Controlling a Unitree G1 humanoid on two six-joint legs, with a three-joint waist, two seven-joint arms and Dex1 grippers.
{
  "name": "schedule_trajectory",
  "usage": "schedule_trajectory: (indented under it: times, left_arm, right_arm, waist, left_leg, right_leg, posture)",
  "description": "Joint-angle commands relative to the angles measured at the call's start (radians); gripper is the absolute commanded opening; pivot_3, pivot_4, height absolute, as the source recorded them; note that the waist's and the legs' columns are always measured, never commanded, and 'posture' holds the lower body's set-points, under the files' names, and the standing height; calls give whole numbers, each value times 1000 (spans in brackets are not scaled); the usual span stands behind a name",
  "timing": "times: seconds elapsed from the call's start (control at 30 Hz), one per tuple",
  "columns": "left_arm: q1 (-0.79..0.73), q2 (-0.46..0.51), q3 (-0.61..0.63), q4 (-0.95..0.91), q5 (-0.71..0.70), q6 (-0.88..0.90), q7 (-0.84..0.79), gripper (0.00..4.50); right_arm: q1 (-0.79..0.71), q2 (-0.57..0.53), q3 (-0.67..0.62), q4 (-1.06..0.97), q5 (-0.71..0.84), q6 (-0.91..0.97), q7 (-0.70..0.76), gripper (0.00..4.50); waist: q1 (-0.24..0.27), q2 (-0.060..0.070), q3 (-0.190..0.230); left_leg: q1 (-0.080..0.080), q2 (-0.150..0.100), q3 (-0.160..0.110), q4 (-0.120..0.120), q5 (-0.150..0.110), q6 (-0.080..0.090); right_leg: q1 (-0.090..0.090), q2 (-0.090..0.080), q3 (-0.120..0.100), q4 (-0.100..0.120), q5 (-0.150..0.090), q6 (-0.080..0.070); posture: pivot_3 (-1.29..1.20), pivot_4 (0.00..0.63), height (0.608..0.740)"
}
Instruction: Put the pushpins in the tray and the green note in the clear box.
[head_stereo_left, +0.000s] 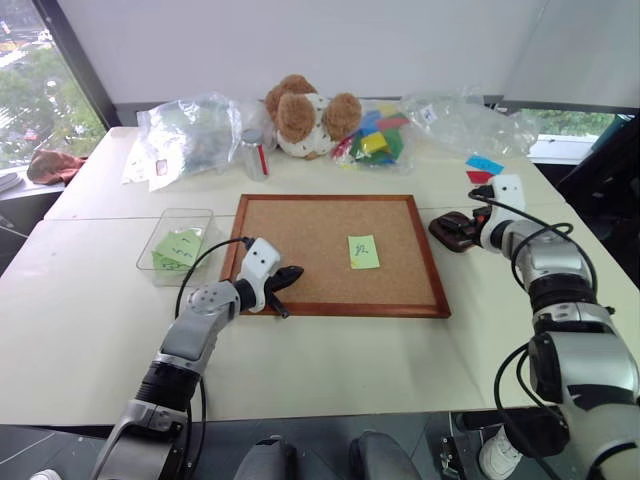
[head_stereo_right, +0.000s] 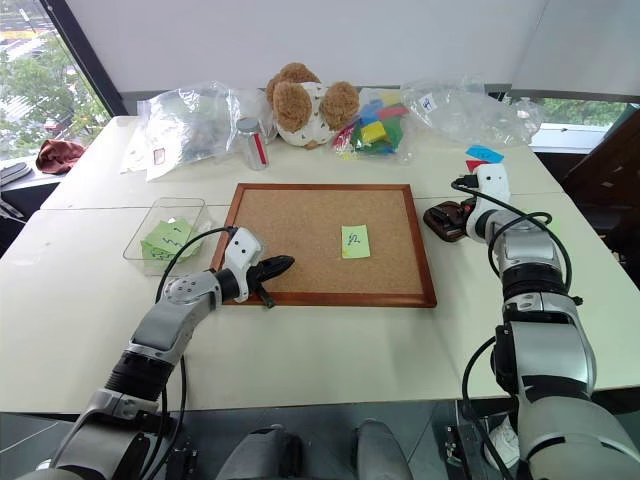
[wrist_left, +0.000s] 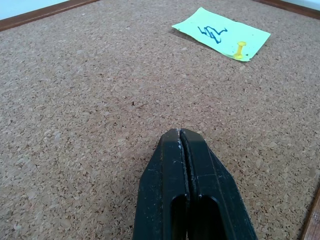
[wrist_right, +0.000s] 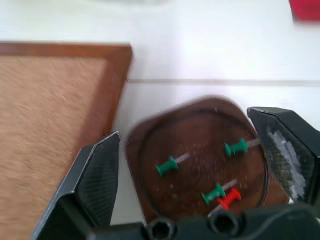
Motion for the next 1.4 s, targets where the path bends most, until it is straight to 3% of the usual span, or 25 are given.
schedule_trajectory:
  times: [0.03,0.27,0.4,0.6,1.1,1.2,1.4]
  left_arm:
    - [40,9,-24,38,26,32,-10,0]
    - [34,8,-23,47,27,29,-15,0]
    - [25,5,-24,59,27,25,-17,0]
    - [23,3,-23,56,27,25,-16,0]
    - [38,15,-13,38,26,29,-12,0]
    - [40,13,-15,34,26,32,-11,0]
    - [38,14,-15,37,26,31,-12,0]
  right_arm:
    - [63,-24,-7,-283,53,115,65,4456]
    - [212,16,42,-807,180,407,133,4456]
    - [269,87,114,-963,201,479,104,4456]
    - [318,156,207,-951,156,448,50,4456]
    - [328,236,263,-813,104,348,29,4456]
    - [327,240,263,-798,100,338,29,3655]
    - [329,242,256,-799,102,337,31,608]
  waist:
    - [0,1,0]
    - [1,2,-1]
    - [2,2,-2]
    - [7,2,-2]
    - [1,2,-2]
    - [1,2,-2]
    - [0,2,-2]
  left_leg:
    - [0,0,0,0,0,0]
    - [0,0,0,0,-2,4]
    - [0,0,-1,0,-3,5]
    - [0,0,-1,1,-2,4]
    - [0,0,-1,0,-1,2]
    - [0,0,-1,0,-1,2]
    - [0,0,-1,0,-1,2]
  right_leg:
    - [0,0,0,0,0,0]
    - [0,0,0,0,0,0]
    - [0,0,0,0,0,0]
    - [0,0,0,0,0,0]
    - [0,0,0,0,0,0]
    - [0,0,0,0,0,0]
    - [0,0,0,0,0,0]
  posture:
    - [0,150,740]
    - [0,150,740]
    - [0,150,740]
    - [0,150,740]
    - [0,150,740]
    - [0,150,740]
    - [0,150,740]
